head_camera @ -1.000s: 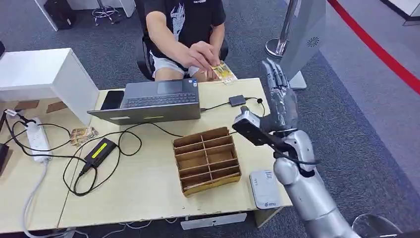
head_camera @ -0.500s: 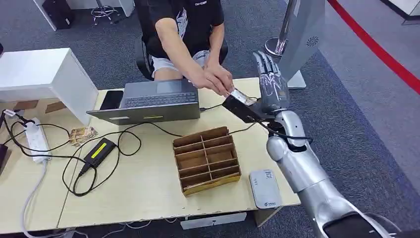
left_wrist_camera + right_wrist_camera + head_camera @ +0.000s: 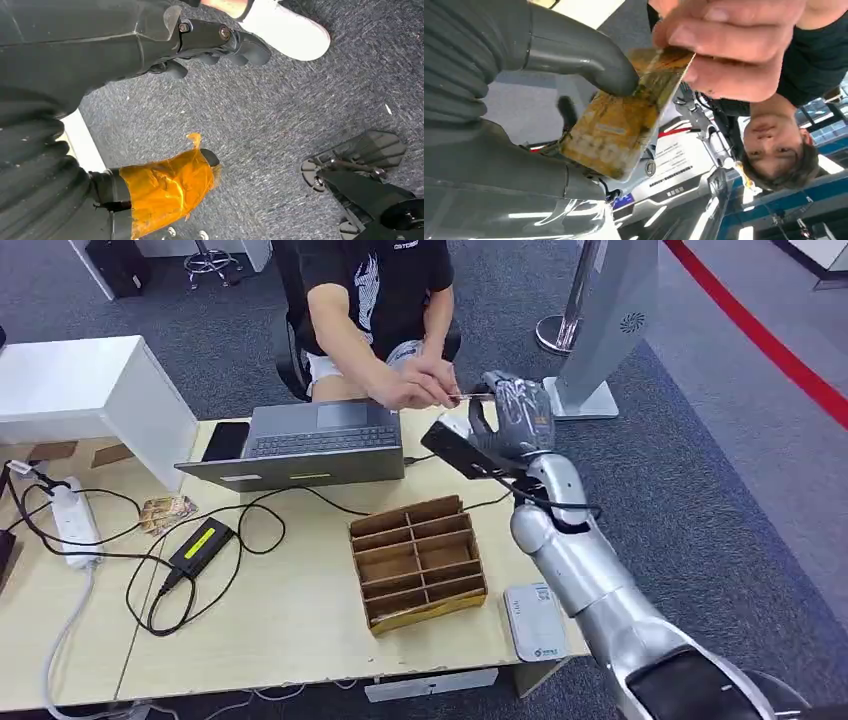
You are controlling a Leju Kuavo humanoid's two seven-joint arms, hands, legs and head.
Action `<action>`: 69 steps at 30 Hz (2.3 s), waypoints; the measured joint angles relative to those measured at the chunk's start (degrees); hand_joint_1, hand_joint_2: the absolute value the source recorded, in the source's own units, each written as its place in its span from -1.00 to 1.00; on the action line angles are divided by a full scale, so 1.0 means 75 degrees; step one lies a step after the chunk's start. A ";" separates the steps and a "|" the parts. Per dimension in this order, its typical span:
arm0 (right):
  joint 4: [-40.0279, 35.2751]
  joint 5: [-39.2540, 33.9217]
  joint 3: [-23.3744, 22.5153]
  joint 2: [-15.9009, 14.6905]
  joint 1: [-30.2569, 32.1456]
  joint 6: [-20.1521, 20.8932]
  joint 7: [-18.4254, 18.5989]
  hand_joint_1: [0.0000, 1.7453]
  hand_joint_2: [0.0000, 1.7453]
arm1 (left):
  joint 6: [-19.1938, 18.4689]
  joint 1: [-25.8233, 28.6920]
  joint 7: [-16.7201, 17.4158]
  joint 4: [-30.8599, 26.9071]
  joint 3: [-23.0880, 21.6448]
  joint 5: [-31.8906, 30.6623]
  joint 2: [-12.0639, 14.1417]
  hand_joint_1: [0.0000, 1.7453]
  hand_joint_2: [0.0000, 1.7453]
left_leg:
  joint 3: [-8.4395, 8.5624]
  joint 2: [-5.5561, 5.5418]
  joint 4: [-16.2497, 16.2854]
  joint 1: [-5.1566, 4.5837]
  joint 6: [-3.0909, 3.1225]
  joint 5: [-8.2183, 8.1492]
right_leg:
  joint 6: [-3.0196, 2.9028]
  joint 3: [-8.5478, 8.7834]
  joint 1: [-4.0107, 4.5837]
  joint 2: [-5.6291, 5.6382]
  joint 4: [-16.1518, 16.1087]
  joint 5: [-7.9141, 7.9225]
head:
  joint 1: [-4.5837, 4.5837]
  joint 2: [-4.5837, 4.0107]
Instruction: Pass the card to the sensor for recognition and then transmit it.
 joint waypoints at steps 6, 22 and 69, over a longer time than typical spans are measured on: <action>-0.0322 -0.0874 0.0018 0.0000 0.0112 0.0215 -0.0408 1.00 1.00 | 0.0023 0.0012 -0.0014 0.0000 0.0003 -0.0041 0.0003 -1.00 1.00 | 0.0001 0.0002 0.0002 -0.0001 0.0000 0.0000 | 0.0000 0.0000 -0.0001 0.0001 -0.0001 0.0001 | 0.0000 0.0002; -0.4200 -0.1275 -0.0172 -0.1755 0.2976 0.1052 -0.1044 1.00 1.00 | 0.0367 0.0490 -0.0391 0.0000 0.0650 0.0545 0.0070 -1.00 1.00 | -0.0009 -0.0007 0.0002 -0.0002 0.0017 -0.0024 | 0.0010 -0.0006 -0.0001 -0.0012 -0.0017 -0.0010 | 0.0003 0.0003; -0.4051 0.1666 -0.0134 -0.3191 0.5970 0.1314 0.0302 1.00 1.00 | 0.0431 0.0606 -0.0294 0.0000 0.1373 -0.0128 0.0125 -1.00 1.00 | -0.0009 -0.0005 0.0000 -0.0002 0.0028 -0.0040 | 0.0020 -0.0001 -0.0001 -0.0016 -0.0017 -0.0019 | 0.0000 0.0003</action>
